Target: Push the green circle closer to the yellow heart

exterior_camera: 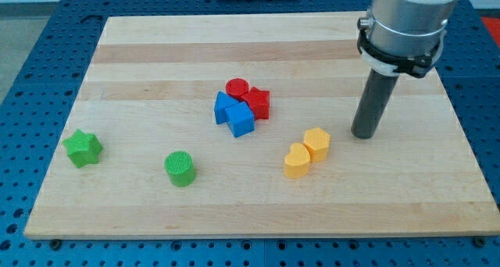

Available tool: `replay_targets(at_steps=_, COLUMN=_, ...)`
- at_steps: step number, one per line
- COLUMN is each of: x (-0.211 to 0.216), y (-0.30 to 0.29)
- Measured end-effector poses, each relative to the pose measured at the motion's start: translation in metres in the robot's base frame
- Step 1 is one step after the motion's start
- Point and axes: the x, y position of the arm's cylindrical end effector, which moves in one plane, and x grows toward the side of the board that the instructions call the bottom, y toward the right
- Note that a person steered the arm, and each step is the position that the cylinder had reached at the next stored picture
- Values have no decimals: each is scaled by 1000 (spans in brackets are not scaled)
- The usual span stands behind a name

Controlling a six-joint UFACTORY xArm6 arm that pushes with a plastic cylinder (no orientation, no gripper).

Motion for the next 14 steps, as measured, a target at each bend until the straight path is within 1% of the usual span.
replay_targets(at_steps=1, x=3, y=-28)
replay_targets(at_steps=2, x=16, y=-44)
replay_targets(at_steps=3, x=33, y=-45)
replay_targets(at_steps=4, x=42, y=-24)
replay_targets(at_steps=5, x=63, y=4)
replay_targets(at_steps=6, x=102, y=-11)
replay_targets(at_steps=7, x=134, y=-101)
replay_targets(at_steps=8, x=142, y=-189)
replay_targets(at_steps=9, x=142, y=-276)
replay_targets(at_steps=10, x=133, y=-338)
replay_targets(at_steps=11, x=99, y=-347)
replay_targets(at_steps=13, x=32, y=-316)
replay_targets(at_steps=14, x=36, y=-293)
